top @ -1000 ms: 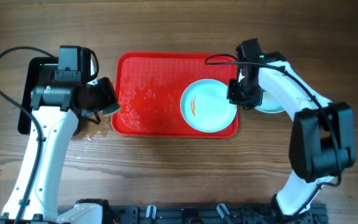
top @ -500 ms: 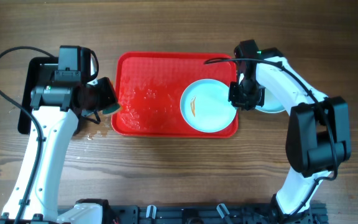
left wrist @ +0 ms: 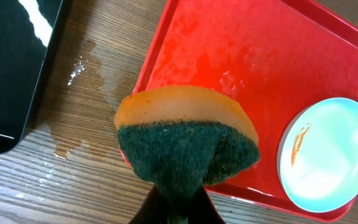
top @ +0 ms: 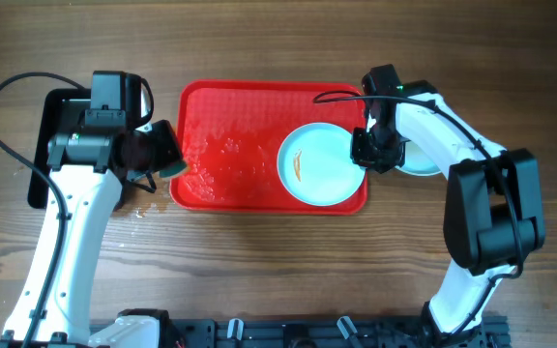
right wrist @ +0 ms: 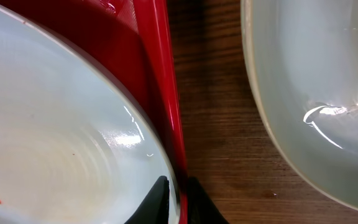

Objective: Clean dirty plates on tray and stack at the side
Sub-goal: 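Grip the last plate rim with the right gripper and drag it left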

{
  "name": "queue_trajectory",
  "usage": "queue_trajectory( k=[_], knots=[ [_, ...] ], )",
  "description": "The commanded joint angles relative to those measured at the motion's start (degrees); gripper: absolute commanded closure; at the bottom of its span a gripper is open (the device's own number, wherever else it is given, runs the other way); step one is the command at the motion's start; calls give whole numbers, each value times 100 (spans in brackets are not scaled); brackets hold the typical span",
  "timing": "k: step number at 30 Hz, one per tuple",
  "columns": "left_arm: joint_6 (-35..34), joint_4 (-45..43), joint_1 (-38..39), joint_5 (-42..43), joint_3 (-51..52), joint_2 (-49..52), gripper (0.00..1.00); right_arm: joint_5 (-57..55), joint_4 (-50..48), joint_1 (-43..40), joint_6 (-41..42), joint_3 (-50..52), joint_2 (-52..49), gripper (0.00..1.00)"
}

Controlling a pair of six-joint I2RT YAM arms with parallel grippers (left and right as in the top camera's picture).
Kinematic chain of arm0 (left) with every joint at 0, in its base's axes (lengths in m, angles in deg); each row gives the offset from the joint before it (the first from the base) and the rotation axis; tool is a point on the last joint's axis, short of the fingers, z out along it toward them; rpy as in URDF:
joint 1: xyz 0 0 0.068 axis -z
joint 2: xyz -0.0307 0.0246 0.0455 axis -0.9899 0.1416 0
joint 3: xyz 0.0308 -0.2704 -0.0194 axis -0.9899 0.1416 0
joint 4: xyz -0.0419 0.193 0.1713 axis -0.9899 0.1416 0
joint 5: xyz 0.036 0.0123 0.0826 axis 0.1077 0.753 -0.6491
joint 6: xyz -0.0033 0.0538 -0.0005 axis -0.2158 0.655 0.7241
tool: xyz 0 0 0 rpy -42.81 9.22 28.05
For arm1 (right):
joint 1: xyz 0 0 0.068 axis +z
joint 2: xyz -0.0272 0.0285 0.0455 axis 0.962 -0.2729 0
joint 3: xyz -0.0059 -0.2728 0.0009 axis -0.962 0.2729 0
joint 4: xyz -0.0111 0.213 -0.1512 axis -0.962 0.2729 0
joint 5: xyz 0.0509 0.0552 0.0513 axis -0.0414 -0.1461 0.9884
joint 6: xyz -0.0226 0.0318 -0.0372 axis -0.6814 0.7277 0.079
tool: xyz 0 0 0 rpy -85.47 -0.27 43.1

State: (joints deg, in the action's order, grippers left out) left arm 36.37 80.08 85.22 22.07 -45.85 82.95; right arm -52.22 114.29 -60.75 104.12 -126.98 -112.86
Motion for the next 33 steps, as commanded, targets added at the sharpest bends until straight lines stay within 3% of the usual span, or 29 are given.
queue_trajectory(
  k=[1, 14, 24, 29, 32, 33],
  knots=[
    [76, -37, -11, 74, 37, 13, 96, 306, 37, 31, -11, -33, -39, 88],
    [76, -66, -11, 72, 37, 13, 96, 592, 138, 39, 39, -190, -33, 86],
    [76, -61, -11, 74, 37, 13, 96, 1014, -1034, 835, 492, 17, -374, 83],
    [76, -81, -11, 79, 37, 13, 96, 723, -1613, 1543, 1220, 20, -376, 81],
    [79, -81, -11, 114, 37, 13, 96, 538, -1884, 1709, 1641, 20, -376, 96],
    [98, -92, -11, 199, 37, 13, 96, 518, -1941, 1718, 1639, 20, -407, 96]
  ],
)
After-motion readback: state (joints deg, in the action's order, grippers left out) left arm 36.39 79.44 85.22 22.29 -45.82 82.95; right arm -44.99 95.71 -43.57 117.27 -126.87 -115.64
